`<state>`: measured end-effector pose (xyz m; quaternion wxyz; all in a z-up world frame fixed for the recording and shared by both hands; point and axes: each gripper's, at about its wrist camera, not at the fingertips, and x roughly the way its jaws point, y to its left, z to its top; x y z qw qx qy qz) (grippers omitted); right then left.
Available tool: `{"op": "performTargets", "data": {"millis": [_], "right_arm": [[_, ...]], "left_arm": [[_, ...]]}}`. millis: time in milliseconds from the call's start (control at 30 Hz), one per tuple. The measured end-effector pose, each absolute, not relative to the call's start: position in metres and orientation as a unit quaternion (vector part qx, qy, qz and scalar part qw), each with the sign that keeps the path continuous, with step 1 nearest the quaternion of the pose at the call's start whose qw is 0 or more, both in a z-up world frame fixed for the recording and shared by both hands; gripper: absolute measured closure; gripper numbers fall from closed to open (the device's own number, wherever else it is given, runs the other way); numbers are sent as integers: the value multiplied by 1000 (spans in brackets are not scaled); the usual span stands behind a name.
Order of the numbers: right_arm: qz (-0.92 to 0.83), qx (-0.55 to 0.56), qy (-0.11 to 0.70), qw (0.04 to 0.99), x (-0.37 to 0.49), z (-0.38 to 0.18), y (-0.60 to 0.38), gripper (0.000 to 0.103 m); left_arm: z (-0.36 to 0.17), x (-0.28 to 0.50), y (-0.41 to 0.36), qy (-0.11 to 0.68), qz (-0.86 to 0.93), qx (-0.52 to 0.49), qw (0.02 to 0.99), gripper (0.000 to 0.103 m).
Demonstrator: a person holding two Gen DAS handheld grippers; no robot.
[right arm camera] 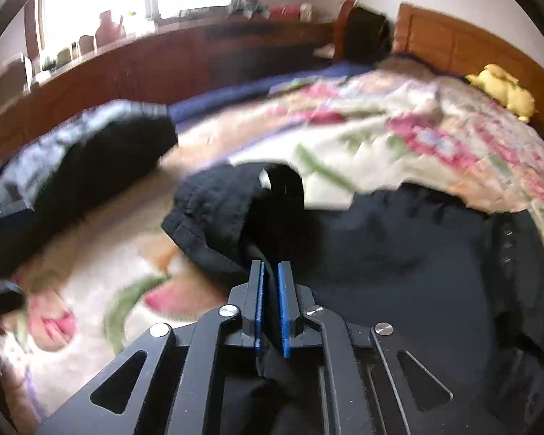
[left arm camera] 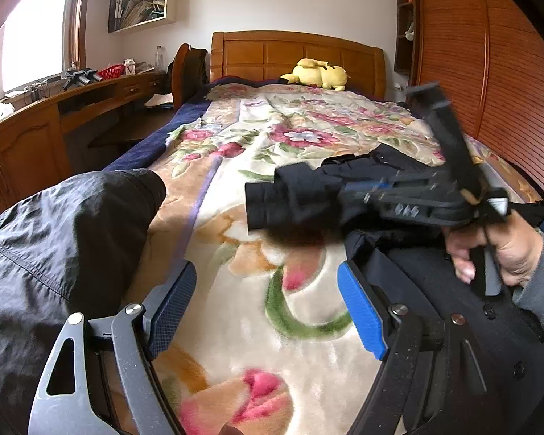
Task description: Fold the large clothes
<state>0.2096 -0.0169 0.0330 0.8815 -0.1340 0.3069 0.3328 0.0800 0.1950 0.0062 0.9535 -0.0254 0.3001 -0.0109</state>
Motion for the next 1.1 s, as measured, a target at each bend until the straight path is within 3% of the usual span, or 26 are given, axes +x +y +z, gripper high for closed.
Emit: {"op": "performTargets", "data": {"millis": [467,967,1033,1100], "right_arm": [[228,-84,219,945,132,89,-123,100],[79,-53,283,954,69,45,-229,100],[88,-58,280,954,68,48,-219,92],[114,-60,278,952,67,51,-217,63]], "left_arm": [[12,74,170,285,-37,-19,958,22],[16,69,139,283,-55,-2,958,22],[17,69,137,282,-56,-4,958,22],[19,68,135,281,-58,-5,958,22]]}}
